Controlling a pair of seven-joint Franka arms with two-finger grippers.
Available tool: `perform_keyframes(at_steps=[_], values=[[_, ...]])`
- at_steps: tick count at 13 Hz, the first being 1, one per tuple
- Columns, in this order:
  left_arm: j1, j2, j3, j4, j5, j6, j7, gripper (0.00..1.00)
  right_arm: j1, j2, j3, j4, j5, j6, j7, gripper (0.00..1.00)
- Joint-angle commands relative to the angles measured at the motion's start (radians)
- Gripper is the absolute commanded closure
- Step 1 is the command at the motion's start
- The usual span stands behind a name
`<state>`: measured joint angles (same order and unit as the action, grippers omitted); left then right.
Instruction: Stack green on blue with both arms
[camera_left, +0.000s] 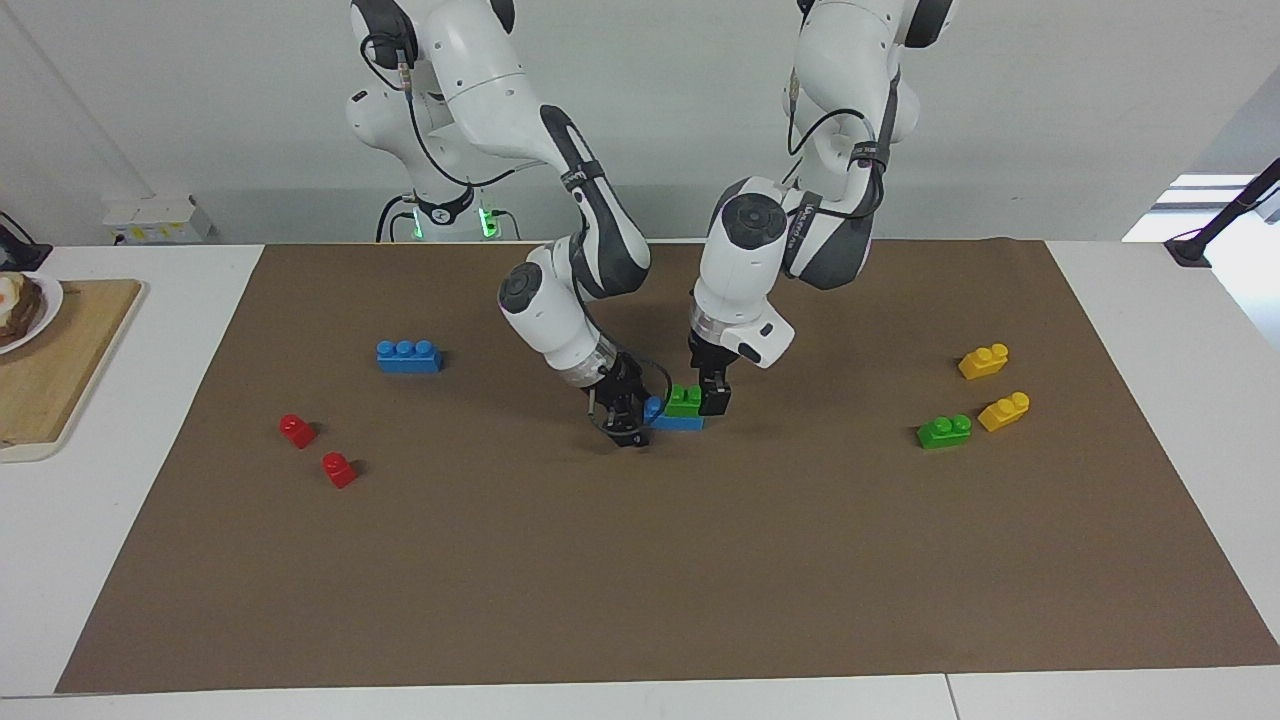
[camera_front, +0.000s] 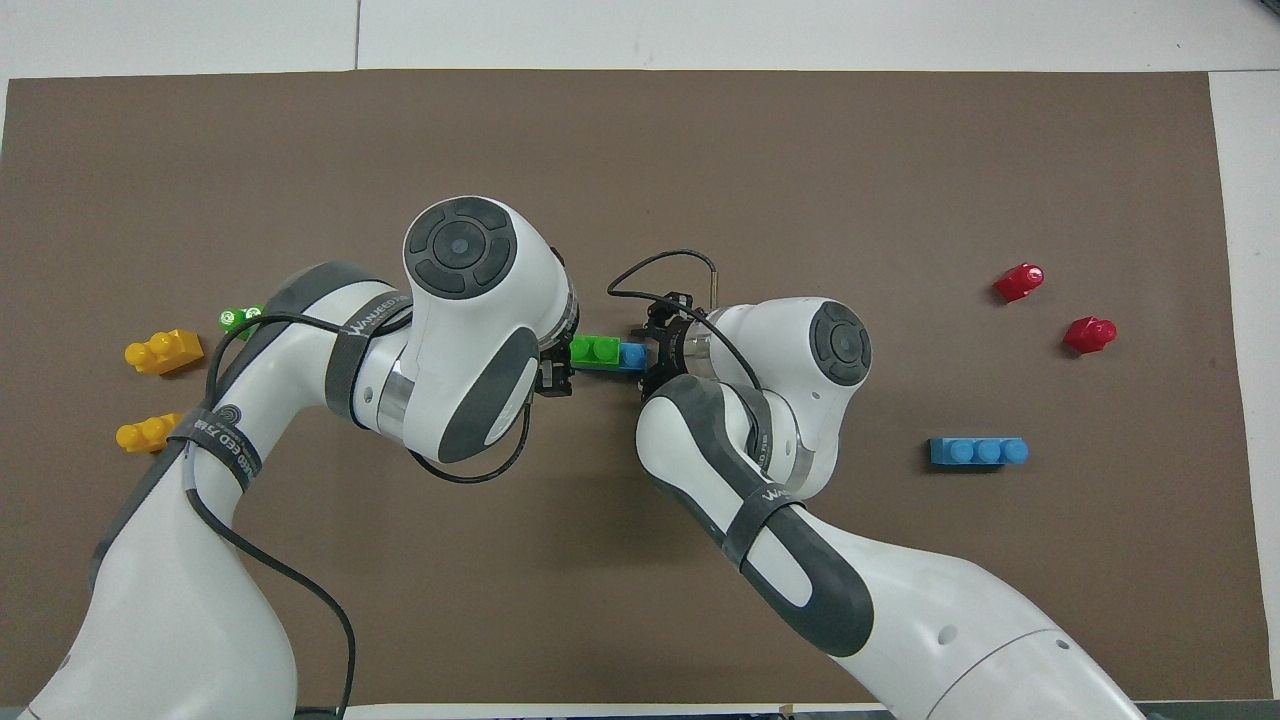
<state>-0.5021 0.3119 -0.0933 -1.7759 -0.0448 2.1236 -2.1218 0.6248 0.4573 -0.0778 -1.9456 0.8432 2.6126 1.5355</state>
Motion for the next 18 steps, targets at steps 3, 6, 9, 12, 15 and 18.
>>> perform_keyframes(at_steps=[3, 6, 9, 12, 15, 18], values=[[-0.001, -0.03, 0.013, -0.014, 0.006, -0.048, 0.003, 0.05, -0.06, -0.015, 0.0, 0.016, 0.007, -0.052, -0.04, 0.03], [0.057, -0.123, 0.023, 0.006, 0.008, -0.189, 0.245, 0.0, -0.141, -0.066, -0.004, 0.028, -0.001, -0.138, -0.038, 0.02], [0.219, -0.259, 0.023, 0.003, 0.008, -0.299, 0.532, 0.0, -0.233, -0.114, -0.007, 0.057, -0.086, -0.25, -0.04, 0.01], [0.39, -0.309, 0.024, -0.005, 0.008, -0.393, 0.951, 0.0, -0.295, -0.144, -0.007, 0.123, -0.272, -0.333, -0.087, 0.01], [0.526, -0.327, 0.024, -0.003, 0.008, -0.413, 1.323, 0.0, -0.367, -0.154, -0.008, 0.229, -0.361, -0.475, -0.303, 0.01], [0.576, -0.332, 0.026, 0.01, 0.008, -0.456, 1.65, 0.0, -0.404, -0.183, -0.008, 0.241, -0.508, -0.558, -0.63, 0.01]])
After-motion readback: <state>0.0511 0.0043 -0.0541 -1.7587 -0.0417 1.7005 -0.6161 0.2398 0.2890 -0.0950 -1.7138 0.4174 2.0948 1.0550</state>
